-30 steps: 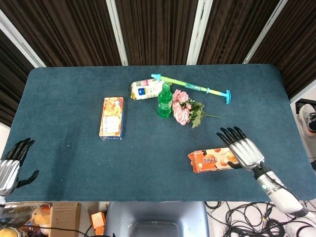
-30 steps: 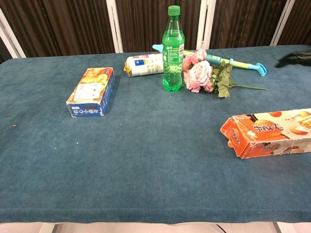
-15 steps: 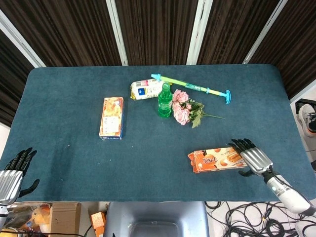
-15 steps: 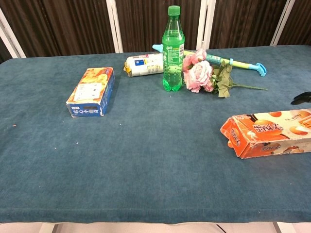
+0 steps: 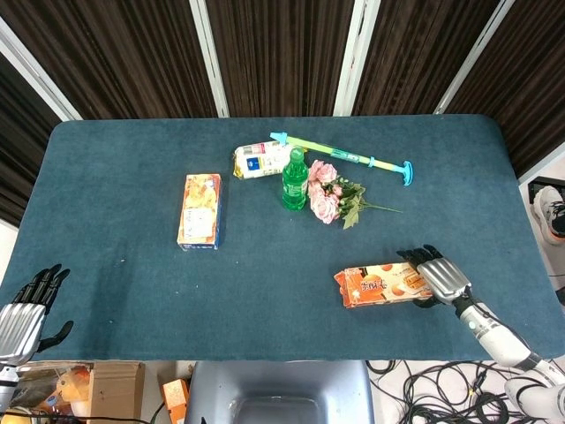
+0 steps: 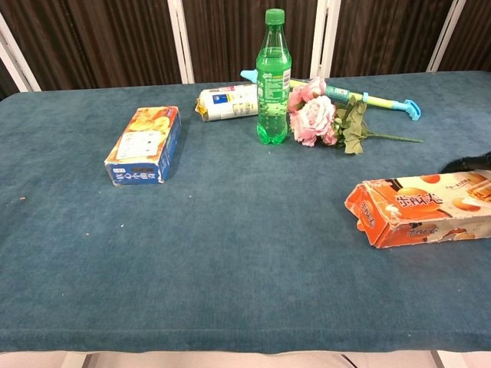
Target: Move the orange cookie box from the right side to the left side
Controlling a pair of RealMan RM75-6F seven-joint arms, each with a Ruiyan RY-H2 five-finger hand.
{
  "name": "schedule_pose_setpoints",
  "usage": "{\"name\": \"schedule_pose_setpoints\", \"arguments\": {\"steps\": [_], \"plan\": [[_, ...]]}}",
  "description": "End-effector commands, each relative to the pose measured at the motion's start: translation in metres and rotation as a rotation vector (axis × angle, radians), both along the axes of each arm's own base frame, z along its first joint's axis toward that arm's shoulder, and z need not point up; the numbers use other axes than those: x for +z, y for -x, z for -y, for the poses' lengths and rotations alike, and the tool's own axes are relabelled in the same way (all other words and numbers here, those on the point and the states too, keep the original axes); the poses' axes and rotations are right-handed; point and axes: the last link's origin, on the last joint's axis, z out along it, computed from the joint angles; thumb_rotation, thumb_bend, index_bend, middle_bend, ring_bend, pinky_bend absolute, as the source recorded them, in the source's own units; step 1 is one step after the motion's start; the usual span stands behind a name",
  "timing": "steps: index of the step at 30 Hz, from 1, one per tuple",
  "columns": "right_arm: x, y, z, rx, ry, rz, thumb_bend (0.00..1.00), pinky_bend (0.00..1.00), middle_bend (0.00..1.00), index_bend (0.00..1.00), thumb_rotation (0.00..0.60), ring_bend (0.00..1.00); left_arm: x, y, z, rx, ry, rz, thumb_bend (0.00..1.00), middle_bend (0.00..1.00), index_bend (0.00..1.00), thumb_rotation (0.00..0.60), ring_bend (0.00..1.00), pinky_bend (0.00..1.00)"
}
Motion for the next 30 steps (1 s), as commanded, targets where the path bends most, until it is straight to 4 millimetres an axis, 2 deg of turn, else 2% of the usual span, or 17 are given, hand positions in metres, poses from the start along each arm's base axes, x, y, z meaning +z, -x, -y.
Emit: {"name": "schedule_pose_setpoints", "arguments": {"steps": [1,3,5,8,12,15,19,22,25,30], "plan": [[-0.002,0.001,-0.003,0.012,-0.004,-0.019,0.20,0.56,0.58,0.64,0.600,0.59,0.000,-0.001,0.002,0.001,0.007,-0.003,0.29,0.02,0.00,0.600,0.03,0.20],[-0.002,-0.001,-0.005,0.028,0.008,-0.012,0.24,0.62,0.63,0.71,0.600,0.64,-0.001,-0.003,0.004,-0.003,0.019,0.001,0.30,0.02,0.00,0.600,0.03,0.20],[0.000,-0.007,-0.006,0.052,0.026,0.012,0.25,0.63,0.64,0.73,0.600,0.65,-0.001,-0.006,0.006,-0.016,0.030,0.008,0.29,0.02,0.00,0.600,0.03,0.20],[0.007,-0.026,-0.004,0.142,0.079,0.038,0.25,0.63,0.65,0.74,0.600,0.66,-0.004,-0.018,0.007,-0.051,0.064,0.074,0.30,0.03,0.00,0.600,0.03,0.20],[0.014,-0.072,0.002,0.280,0.128,0.044,0.25,0.62,0.66,0.75,0.600,0.66,-0.007,-0.041,0.001,-0.138,0.108,0.154,0.30,0.02,0.00,0.600,0.02,0.19],[0.012,-0.123,0.012,0.352,0.132,0.054,0.25,0.61,0.66,0.75,0.600,0.67,-0.013,-0.063,-0.008,-0.192,0.167,0.236,0.29,0.01,0.00,0.600,0.00,0.18],[-0.006,-0.198,0.025,0.393,0.098,0.102,0.25,0.59,0.66,0.75,0.600,0.67,-0.020,-0.094,-0.030,-0.273,0.179,0.220,0.29,0.00,0.00,0.600,0.00,0.16],[-0.028,-0.243,0.033,0.432,0.109,0.100,0.25,0.54,0.66,0.76,0.600,0.67,-0.025,-0.114,-0.045,-0.304,0.181,0.234,0.29,0.00,0.00,0.600,0.00,0.15],[-0.054,-0.278,0.038,0.436,0.135,0.099,0.25,0.54,0.67,0.76,0.600,0.68,-0.029,-0.126,-0.058,-0.295,0.187,0.249,0.27,0.00,0.00,0.600,0.00,0.14],[-0.091,-0.312,0.037,0.401,0.157,0.072,0.25,0.52,0.67,0.77,0.600,0.68,-0.033,-0.138,-0.072,-0.236,0.224,0.332,0.24,0.00,0.00,0.600,0.00,0.14]]}}
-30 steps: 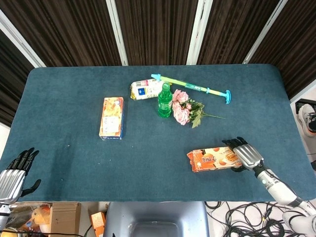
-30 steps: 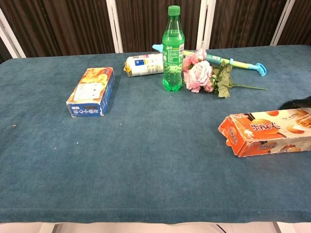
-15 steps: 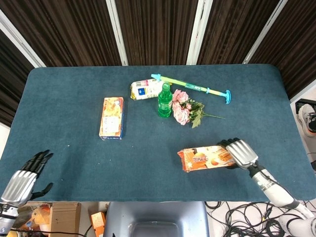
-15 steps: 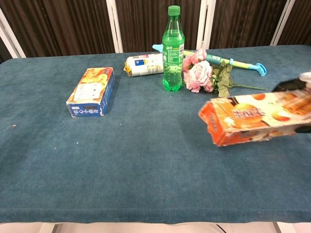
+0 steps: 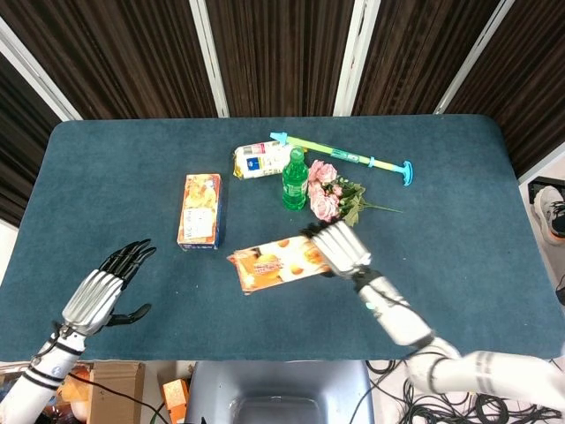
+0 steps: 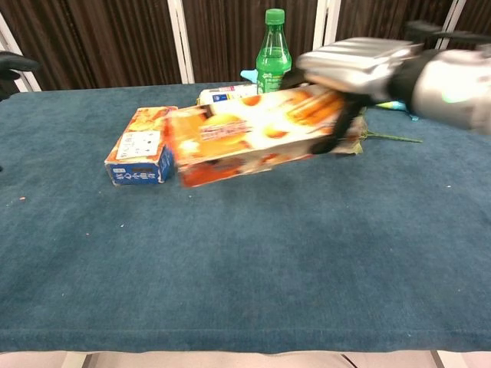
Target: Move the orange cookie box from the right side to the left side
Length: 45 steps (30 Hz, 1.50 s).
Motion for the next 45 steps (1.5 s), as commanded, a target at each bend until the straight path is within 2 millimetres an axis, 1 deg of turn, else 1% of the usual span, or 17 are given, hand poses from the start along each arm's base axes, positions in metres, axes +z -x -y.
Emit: {"name": "schedule_pose_setpoints", "arguments": {"steps": [1,3,7,9,13,18,23,25,30,33,38,41,42,43,44,45], "plan": [[-0.042,-0.065,-0.004,-0.011,-0.001,0.041,0.25,0.50,0.67,0.77,0.600,0.68,-0.002,-0.011,-0.012,0.030,0.033,0.051,0.24,0.00,0.00,0.600,0.00,0.14],[-0.053,-0.075,-0.006,-0.027,-0.001,0.051,0.25,0.47,0.67,0.77,0.600,0.69,-0.002,-0.012,-0.016,0.041,0.032,0.062,0.24,0.00,0.00,0.600,0.00,0.14],[-0.071,-0.094,-0.011,-0.023,0.031,0.055,0.25,0.47,0.68,0.78,0.600,0.70,-0.008,-0.010,-0.021,0.065,0.048,0.070,0.24,0.00,0.00,0.600,0.00,0.14],[-0.078,-0.100,-0.011,-0.020,0.055,0.040,0.25,0.47,0.68,0.78,0.600,0.70,-0.010,-0.010,-0.021,0.070,0.060,0.066,0.24,0.00,0.00,0.600,0.00,0.14],[-0.087,-0.107,-0.009,-0.033,0.088,0.026,0.25,0.47,0.68,0.79,0.600,0.70,-0.011,-0.011,-0.020,0.070,0.071,0.061,0.24,0.00,0.00,0.600,0.00,0.14],[-0.091,-0.114,-0.008,-0.046,0.104,0.057,0.25,0.47,0.69,0.80,0.600,0.70,-0.014,-0.013,-0.019,0.059,0.086,0.046,0.24,0.00,0.00,0.600,0.00,0.13],[-0.093,-0.122,-0.011,-0.060,0.092,0.100,0.25,0.47,0.70,0.80,0.600,0.71,-0.020,-0.016,-0.024,0.040,0.081,0.033,0.24,0.00,0.00,0.600,0.00,0.13],[-0.094,-0.131,-0.016,-0.059,0.083,0.122,0.25,0.47,0.70,0.81,0.600,0.71,-0.026,-0.018,-0.029,0.029,0.070,0.023,0.24,0.00,0.00,0.600,0.00,0.13],[-0.096,-0.140,-0.021,-0.059,0.077,0.129,0.25,0.47,0.70,0.81,0.600,0.71,-0.038,-0.020,-0.037,0.015,0.038,-0.007,0.24,0.00,0.00,0.600,0.00,0.13],[-0.096,-0.142,-0.023,-0.052,0.077,0.134,0.25,0.47,0.70,0.81,0.600,0.72,-0.043,-0.020,-0.038,0.013,0.035,-0.023,0.24,0.00,0.00,0.600,0.00,0.13],[-0.097,-0.141,-0.026,-0.042,0.076,0.128,0.25,0.47,0.71,0.81,0.600,0.72,-0.046,-0.019,-0.043,0.002,-0.004,-0.052,0.24,0.00,0.00,0.600,0.00,0.13],[-0.095,-0.141,-0.026,-0.039,0.079,0.129,0.25,0.47,0.71,0.81,0.600,0.72,-0.047,-0.017,-0.046,0.017,0.002,-0.062,0.24,0.00,0.00,0.600,0.00,0.15],[-0.095,-0.141,-0.026,-0.038,0.080,0.130,0.25,0.47,0.71,0.81,0.600,0.72,-0.046,-0.015,-0.046,0.018,-0.001,-0.074,0.24,0.02,0.01,0.600,0.03,0.17],[-0.094,-0.141,-0.026,-0.039,0.080,0.132,0.25,0.47,0.71,0.81,0.600,0.72,-0.046,-0.016,-0.047,0.018,-0.007,-0.082,0.24,0.06,0.03,0.600,0.07,0.20],[-0.094,-0.140,-0.025,-0.039,0.081,0.133,0.25,0.47,0.71,0.81,0.600,0.72,-0.046,-0.016,-0.047,0.017,-0.013,-0.080,0.23,0.16,0.11,0.600,0.17,0.26],[-0.094,-0.140,-0.025,-0.038,0.082,0.134,0.25,0.47,0.71,0.81,0.600,0.72,-0.047,-0.017,-0.047,0.013,-0.015,-0.080,0.23,0.30,0.23,0.600,0.30,0.34]]}}
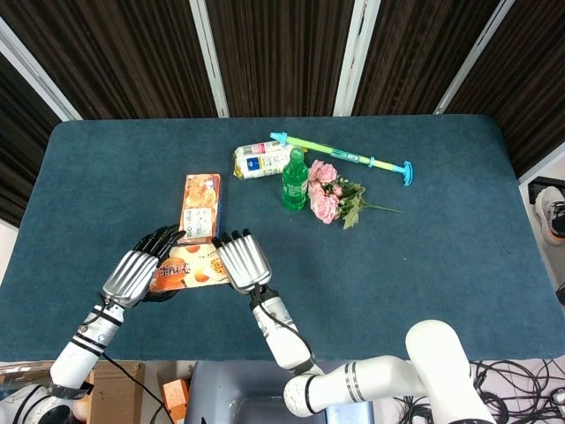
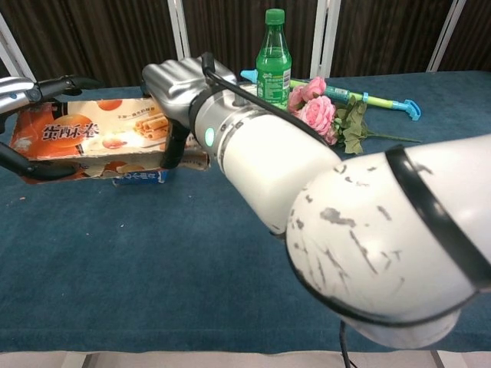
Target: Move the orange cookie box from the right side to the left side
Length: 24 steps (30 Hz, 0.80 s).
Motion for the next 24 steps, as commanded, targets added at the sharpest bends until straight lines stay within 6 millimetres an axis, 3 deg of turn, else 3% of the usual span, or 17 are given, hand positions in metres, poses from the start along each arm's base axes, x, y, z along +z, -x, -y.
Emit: {"name": "schedule_pose_setpoints", "arguments": {"steps": [1,3,5,7,9,11,13,19,24], "plan": [[0.001,0.001,0.000,0.005,0.004,0.006,0.25,0.47,0.71,0.80,0.600,0.72,-0.001,-0.002,0.000,-0.009,-0.010,0.004,0.24,0.42,0.34,0.600,0.41,0.41],[0.002,0.001,0.001,0.015,0.006,0.022,0.25,0.47,0.71,0.72,0.600,0.71,-0.003,-0.002,0.001,-0.016,-0.008,0.013,0.26,0.61,0.51,0.600,0.59,0.54],[0.004,0.003,0.002,0.020,0.008,0.047,0.25,0.44,0.66,0.53,0.600,0.65,-0.005,-0.002,0.002,-0.018,0.007,0.014,0.27,0.73,0.62,0.600,0.69,0.64],[0.004,0.006,0.003,0.010,-0.003,0.055,0.25,0.37,0.48,0.20,0.600,0.47,-0.006,-0.003,0.004,-0.018,0.024,0.025,0.29,0.78,0.67,0.600,0.75,0.68],[0.004,0.009,0.004,-0.008,-0.026,0.045,0.23,0.27,0.25,0.03,0.600,0.25,-0.005,-0.004,0.004,-0.017,0.027,0.036,0.30,0.80,0.69,0.600,0.77,0.71],[0.008,0.011,0.004,-0.007,-0.040,0.038,0.17,0.16,0.08,0.00,0.600,0.09,-0.004,-0.003,0.003,-0.016,0.019,0.046,0.31,0.81,0.71,0.600,0.77,0.72],[0.014,0.012,0.003,0.004,-0.053,0.044,0.11,0.06,0.00,0.00,0.600,0.01,-0.002,-0.002,0.002,-0.012,0.014,0.053,0.31,0.82,0.71,0.600,0.78,0.72],[0.041,0.022,-0.005,0.036,-0.075,0.091,0.06,0.00,0.00,0.00,0.590,0.00,0.008,0.013,-0.002,0.035,-0.001,0.061,0.31,0.82,0.72,0.600,0.78,0.72],[0.081,0.055,-0.014,0.052,-0.087,0.076,0.06,0.00,0.00,0.00,0.567,0.00,0.028,0.050,0.002,0.068,-0.040,-0.010,0.31,0.81,0.72,0.600,0.77,0.70]]}}
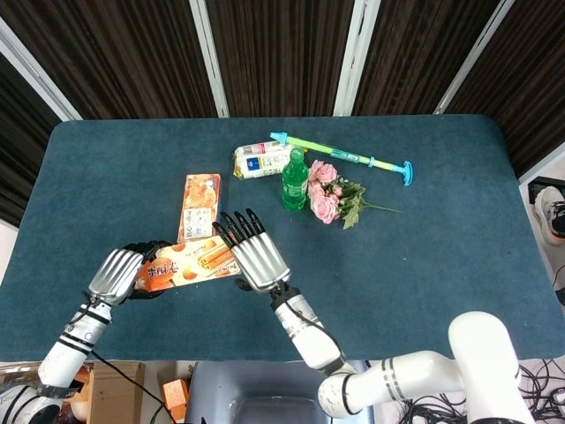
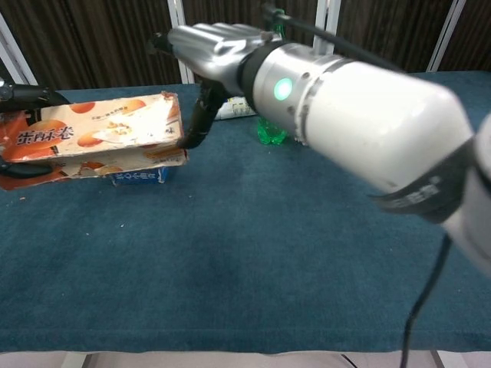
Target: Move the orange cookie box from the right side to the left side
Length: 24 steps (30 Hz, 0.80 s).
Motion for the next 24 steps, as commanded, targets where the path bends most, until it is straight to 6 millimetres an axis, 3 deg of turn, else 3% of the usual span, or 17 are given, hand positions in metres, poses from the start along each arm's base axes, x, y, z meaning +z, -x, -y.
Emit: {"name": "schedule_pose_setpoints", "arguments": {"steps": [1,7,10,13,15,20,24], "plan": [[0.037,0.041,-0.012,0.018,-0.001,-0.033,0.06,0.00,0.00,0.00,0.565,0.00,0.016,0.035,0.005,0.036,-0.015,-0.067,0.31,0.81,0.73,0.600,0.77,0.70],[0.083,0.122,-0.032,-0.016,0.004,-0.085,0.06,0.00,0.00,0.00,0.571,0.00,0.035,0.098,0.016,0.120,0.088,-0.131,0.31,0.80,0.72,0.600,0.75,0.68],[0.096,0.155,-0.038,-0.030,-0.022,-0.099,0.06,0.00,0.00,0.00,0.588,0.00,0.040,0.125,0.021,0.169,0.077,-0.160,0.31,0.78,0.69,0.600,0.73,0.66],[0.108,0.176,-0.040,-0.028,-0.022,-0.115,0.06,0.00,0.00,0.00,0.595,0.00,0.037,0.141,0.026,0.233,0.102,-0.132,0.31,0.70,0.61,0.600,0.65,0.64],[0.112,0.182,-0.041,-0.034,-0.022,-0.109,0.06,0.00,0.00,0.00,0.595,0.00,0.035,0.148,0.026,0.252,0.126,-0.147,0.31,0.57,0.51,0.600,0.51,0.56],[0.118,0.196,-0.041,-0.057,-0.031,-0.100,0.05,0.00,0.00,0.00,0.595,0.00,0.026,0.159,0.026,0.298,0.166,-0.149,0.30,0.40,0.38,0.600,0.30,0.37],[0.121,0.203,-0.038,-0.077,-0.024,-0.090,0.05,0.00,0.00,0.00,0.595,0.00,0.023,0.164,0.027,0.345,0.203,-0.157,0.21,0.11,0.06,0.600,0.04,0.18]]}}
